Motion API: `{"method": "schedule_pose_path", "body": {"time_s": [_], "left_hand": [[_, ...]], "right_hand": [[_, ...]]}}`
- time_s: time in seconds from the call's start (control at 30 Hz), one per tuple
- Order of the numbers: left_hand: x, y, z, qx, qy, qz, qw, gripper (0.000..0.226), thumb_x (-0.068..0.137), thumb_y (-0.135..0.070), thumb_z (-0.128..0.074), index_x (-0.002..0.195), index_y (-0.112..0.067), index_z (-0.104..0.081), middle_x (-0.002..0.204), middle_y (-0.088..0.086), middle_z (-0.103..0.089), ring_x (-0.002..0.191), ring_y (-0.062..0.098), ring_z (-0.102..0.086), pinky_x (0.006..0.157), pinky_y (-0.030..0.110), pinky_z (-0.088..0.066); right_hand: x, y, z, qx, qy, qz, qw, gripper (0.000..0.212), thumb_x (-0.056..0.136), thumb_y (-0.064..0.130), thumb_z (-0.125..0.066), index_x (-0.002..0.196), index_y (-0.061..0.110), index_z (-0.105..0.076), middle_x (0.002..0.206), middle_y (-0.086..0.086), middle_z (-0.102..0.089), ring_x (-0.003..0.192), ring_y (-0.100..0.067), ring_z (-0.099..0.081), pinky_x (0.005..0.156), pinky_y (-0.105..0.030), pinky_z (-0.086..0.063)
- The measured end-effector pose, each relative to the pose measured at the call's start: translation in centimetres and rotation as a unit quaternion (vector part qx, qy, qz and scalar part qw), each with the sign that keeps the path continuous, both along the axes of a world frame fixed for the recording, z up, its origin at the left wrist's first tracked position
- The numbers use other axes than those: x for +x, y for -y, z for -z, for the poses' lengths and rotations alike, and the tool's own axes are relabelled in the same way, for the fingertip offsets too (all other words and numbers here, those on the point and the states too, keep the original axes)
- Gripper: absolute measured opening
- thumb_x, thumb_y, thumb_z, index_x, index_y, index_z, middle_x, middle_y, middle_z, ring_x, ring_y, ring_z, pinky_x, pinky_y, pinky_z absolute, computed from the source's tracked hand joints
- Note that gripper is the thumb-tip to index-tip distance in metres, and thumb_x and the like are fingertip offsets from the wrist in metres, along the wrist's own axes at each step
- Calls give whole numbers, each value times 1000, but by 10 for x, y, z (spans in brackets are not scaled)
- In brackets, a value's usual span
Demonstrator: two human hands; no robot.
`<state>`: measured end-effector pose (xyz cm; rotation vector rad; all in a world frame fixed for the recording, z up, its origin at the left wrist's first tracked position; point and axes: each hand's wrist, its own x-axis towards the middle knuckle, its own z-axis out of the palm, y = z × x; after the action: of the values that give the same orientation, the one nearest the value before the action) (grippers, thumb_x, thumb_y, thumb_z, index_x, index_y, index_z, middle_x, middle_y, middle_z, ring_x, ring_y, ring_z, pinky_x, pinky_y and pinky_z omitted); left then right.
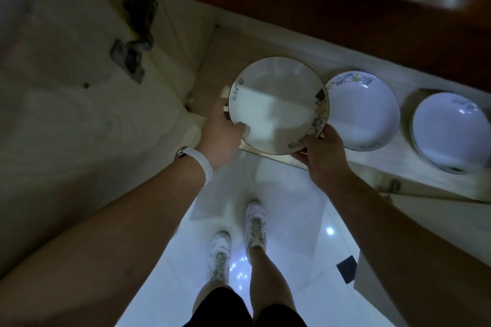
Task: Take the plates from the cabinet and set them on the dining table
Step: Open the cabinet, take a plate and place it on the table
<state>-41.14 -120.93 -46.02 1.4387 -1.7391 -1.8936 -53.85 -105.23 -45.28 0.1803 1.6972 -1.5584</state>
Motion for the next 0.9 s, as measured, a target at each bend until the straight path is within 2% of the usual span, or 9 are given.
{"method": "schedule_pose_path", "body": {"time_s": [0.07, 0.13, 0.17, 0.3, 0.37, 0.47, 0.57, 0.67, 0.9], "left_hand": [[9, -3, -14, -3, -2, 10, 1000, 43, 84, 2, -55, 121, -21, -51, 104, -2, -68, 93, 17, -66, 80, 43, -59], [18, -8, -31, -31, 9, 36, 999, 42, 84, 1, -53, 121, -19, -55, 103, -6, -67, 87, 5, -63, 73, 21, -55], [22, -11, -40, -42, 11, 50, 998, 41, 84, 1, -52, 120, -18, -57, 100, -8, -67, 85, 3, -62, 68, 16, -51], [45, -31, -72, -17, 0, 104, 994, 40, 83, 5, -48, 110, -22, -60, 97, -8, -68, 86, 8, -64, 71, 22, -55], [58, -44, -86, 4, -4, 127, 992, 46, 80, 1, -50, 107, -34, -62, 103, -6, -71, 94, 14, -66, 83, 38, -58], [75, -63, -111, 25, -14, 145, 989, 47, 76, -5, -53, 102, -43, -63, 105, -4, -72, 102, 24, -67, 84, 55, -56], [87, -85, -138, 47, -24, 159, 986, 47, 82, 3, -50, 110, -33, -63, 105, 1, -72, 100, 27, -67, 81, 53, -58], [94, -106, -168, 62, -35, 170, 983, 41, 86, 8, -48, 116, -18, -59, 100, 4, -70, 88, 24, -66, 70, 40, -59], [100, -158, -224, 63, -68, 233, 968, 47, 87, 7, -49, 109, -32, -61, 98, -4, -72, 85, 17, -67, 58, 29, -55]], "right_hand": [[10, -16, -14, 12, -13, -14, 1000, 47, 81, -14, -42, 117, 12, -58, 115, -13, -66, 104, -34, -65, 70, -40, -60], [22, -33, -28, 16, -15, -32, 999, 51, 81, -12, -43, 122, 15, -59, 116, -11, -67, 104, -32, -65, 69, -38, -60], [27, -41, -35, 15, -14, -39, 999, 51, 80, -10, -45, 122, 16, -59, 115, -9, -68, 104, -31, -66, 69, -38, -59], [53, -78, -68, 38, -26, -46, 998, 44, 86, -11, -47, 114, 20, -63, 108, -4, -73, 102, -30, -69, 77, -44, -59], [68, -98, -85, 54, -41, -49, 996, 41, 87, -9, -48, 114, 17, -63, 106, -6, -73, 100, -30, -69, 80, -47, -59], [93, -127, -110, 72, -57, -34, 995, 41, 87, -7, -47, 114, 19, -63, 108, -7, -73, 100, -29, -70, 81, -50, -59], [115, -151, -139, 79, -80, -15, 994, 40, 89, -5, -48, 114, 22, -64, 107, -4, -74, 97, -26, -71, 78, -47, -60], [136, -176, -169, 85, -89, 15, 992, 40, 89, -5, -47, 114, 22, -63, 106, -4, -74, 94, -24, -72, 76, -44, -61], [171, -232, -229, 82, -96, 106, 986, 38, 89, -6, -50, 105, 25, -64, 101, -4, -74, 88, -23, -73, 75, -44, -61]]}}
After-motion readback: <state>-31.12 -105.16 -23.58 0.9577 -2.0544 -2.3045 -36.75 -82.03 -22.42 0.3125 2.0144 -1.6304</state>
